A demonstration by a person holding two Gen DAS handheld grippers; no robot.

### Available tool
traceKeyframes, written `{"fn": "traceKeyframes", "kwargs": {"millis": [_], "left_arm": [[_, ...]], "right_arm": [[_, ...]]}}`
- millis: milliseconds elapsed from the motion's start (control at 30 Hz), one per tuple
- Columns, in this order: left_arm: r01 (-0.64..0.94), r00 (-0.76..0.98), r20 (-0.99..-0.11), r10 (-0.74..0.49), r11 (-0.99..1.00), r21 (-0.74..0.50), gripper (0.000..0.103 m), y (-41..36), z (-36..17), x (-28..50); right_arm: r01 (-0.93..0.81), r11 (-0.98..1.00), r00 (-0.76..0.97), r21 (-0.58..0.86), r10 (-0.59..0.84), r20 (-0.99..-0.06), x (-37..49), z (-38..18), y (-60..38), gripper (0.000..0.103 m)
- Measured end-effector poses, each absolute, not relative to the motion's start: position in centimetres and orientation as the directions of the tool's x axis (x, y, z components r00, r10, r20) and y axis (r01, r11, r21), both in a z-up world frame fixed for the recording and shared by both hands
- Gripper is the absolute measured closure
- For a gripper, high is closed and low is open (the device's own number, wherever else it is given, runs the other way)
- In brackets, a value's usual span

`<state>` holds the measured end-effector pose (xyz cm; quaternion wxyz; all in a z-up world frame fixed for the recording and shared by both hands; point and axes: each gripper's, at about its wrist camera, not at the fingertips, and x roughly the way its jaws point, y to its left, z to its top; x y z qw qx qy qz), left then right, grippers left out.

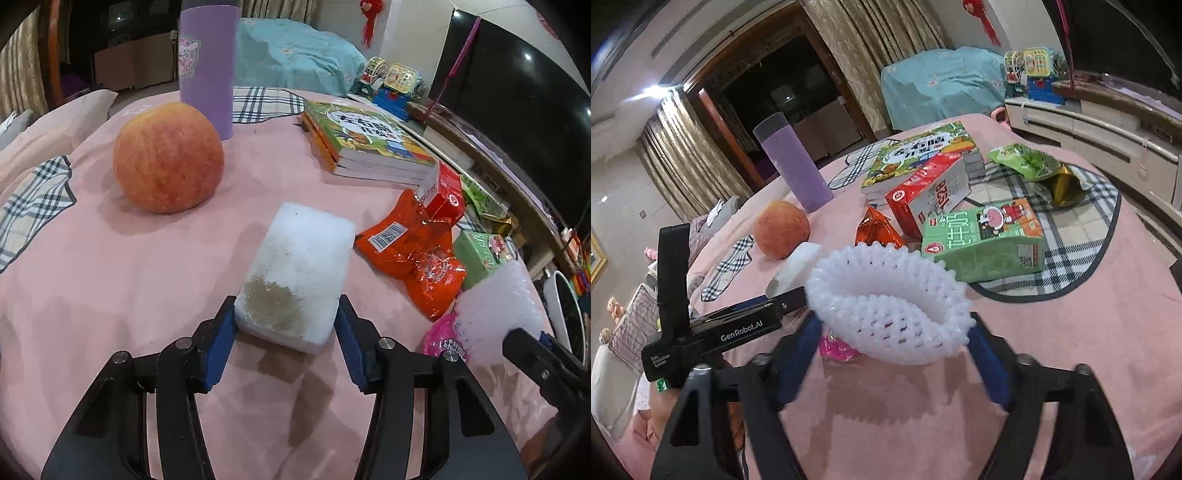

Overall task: Collect trash
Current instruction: 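Grasp the white sponge with the left tool while the right tool grasps the white foam net, then carry the white sponge with the left tool while the right tool carries the foam net over the bin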

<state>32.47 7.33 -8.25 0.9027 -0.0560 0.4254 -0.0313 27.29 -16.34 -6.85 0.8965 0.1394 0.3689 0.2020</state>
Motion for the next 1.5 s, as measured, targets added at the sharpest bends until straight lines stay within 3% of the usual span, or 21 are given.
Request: {"fn": "traceKeyframes", "kwargs": {"millis": [33,133,300,500,733,1500], "left_arm": [[0.012,0.642,-0.759,-0.106,0.992,-0.127,0.053,7.3,-8.1,32.3],[0.018,0.659,-0.746,-0.098,0.993,-0.114,0.054,7.0,-7.7,31.5],[-0.002,0.666,-0.74,-0.096,0.991,-0.13,0.054,6.9,-7.3,28.9],[-0.015,0.688,-0.716,-0.12,0.984,-0.18,0.054,6.2,-6.7,24.4],[0.08,0.679,-0.704,-0.209,0.974,-0.212,0.054,2.2,-5.9,20.4],[0.26,0.631,-0.704,-0.324,0.944,-0.201,0.054,-6.9,-4.6,17.2]], "right_arm": [[-0.259,0.882,0.646,0.395,0.462,-0.608,27.3,-6.9,-16.3,0.046],[-0.263,0.887,0.651,0.381,0.454,-0.609,26.9,-6.8,-16.2,0.059],[-0.265,0.889,0.658,0.373,0.45,-0.604,25.7,-6.6,-16.6,0.067],[-0.251,0.882,0.657,0.4,0.458,-0.598,23.9,-6.4,-18.3,0.068],[-0.221,0.889,0.669,0.402,0.438,-0.601,21.2,-5.8,-20.5,0.068],[-0.111,0.897,0.724,0.428,0.368,-0.584,15.1,-5.4,-27.9,0.068]]}}
